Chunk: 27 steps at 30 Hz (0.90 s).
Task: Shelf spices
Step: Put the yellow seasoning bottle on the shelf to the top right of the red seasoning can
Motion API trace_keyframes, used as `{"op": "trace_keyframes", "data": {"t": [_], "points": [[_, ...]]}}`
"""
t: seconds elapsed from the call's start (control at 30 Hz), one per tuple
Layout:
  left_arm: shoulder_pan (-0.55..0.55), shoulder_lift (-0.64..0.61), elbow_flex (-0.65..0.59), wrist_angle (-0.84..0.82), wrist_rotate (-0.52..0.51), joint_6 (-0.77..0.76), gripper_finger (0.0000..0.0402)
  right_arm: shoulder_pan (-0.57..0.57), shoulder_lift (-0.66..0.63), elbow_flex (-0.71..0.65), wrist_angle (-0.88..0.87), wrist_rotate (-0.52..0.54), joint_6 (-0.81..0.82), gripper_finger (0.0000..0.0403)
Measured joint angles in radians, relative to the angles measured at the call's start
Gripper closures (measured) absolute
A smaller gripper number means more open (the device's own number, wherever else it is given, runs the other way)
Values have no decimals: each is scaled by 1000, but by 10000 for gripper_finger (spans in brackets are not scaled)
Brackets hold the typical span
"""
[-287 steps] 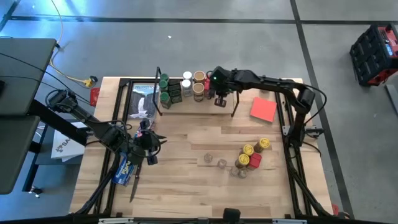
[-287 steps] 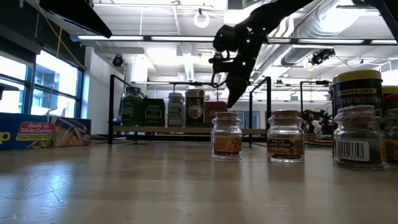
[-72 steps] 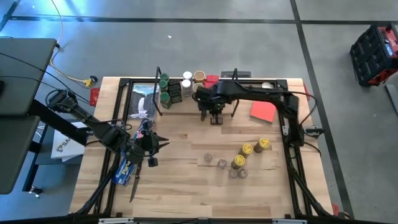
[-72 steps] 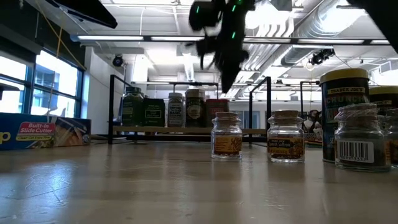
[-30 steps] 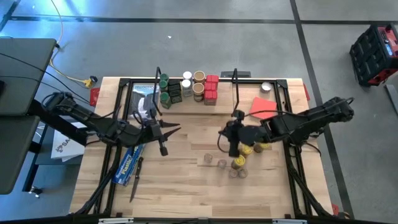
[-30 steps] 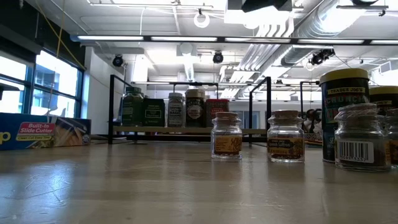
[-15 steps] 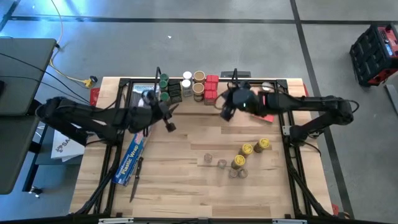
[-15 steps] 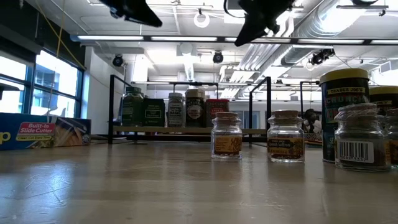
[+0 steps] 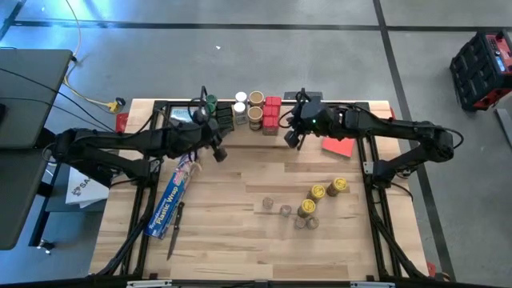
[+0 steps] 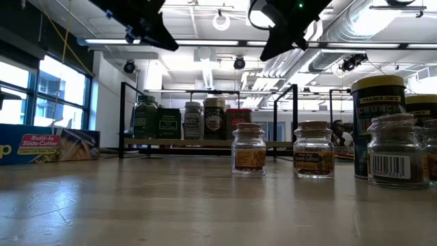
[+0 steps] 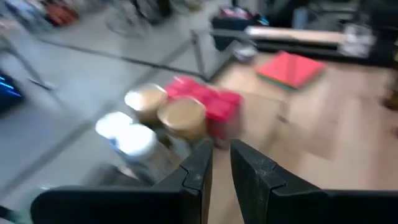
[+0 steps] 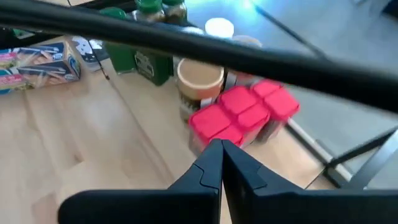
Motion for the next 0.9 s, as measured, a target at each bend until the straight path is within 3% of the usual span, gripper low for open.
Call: {"op": "trace_keyframes", "data": {"t": [0.2,0.3,0.43,0.57,0.77,0.83,0.9], "points": [[-19,2,0,-111,69,0,348,42,0,0,-20,-1,9,401],[-12,2,0,-132,35,18,348,48,0,0,-20,30,-77,401],[-8,3,0,-193,-44,-81,348,46,0,0,-20,38,-120,401],[-8,10,0,-182,-117,-143,348,47,5,0,-16,17,-37,401],[5,9,0,-99,-158,-108,348,39,37,0,68,22,116,401],[27,7,0,-45,-120,-94,348,21,51,0,127,23,130,401],[75,5,0,-2,22,-27,349,-22,73,26,166,-29,127,401]]}}
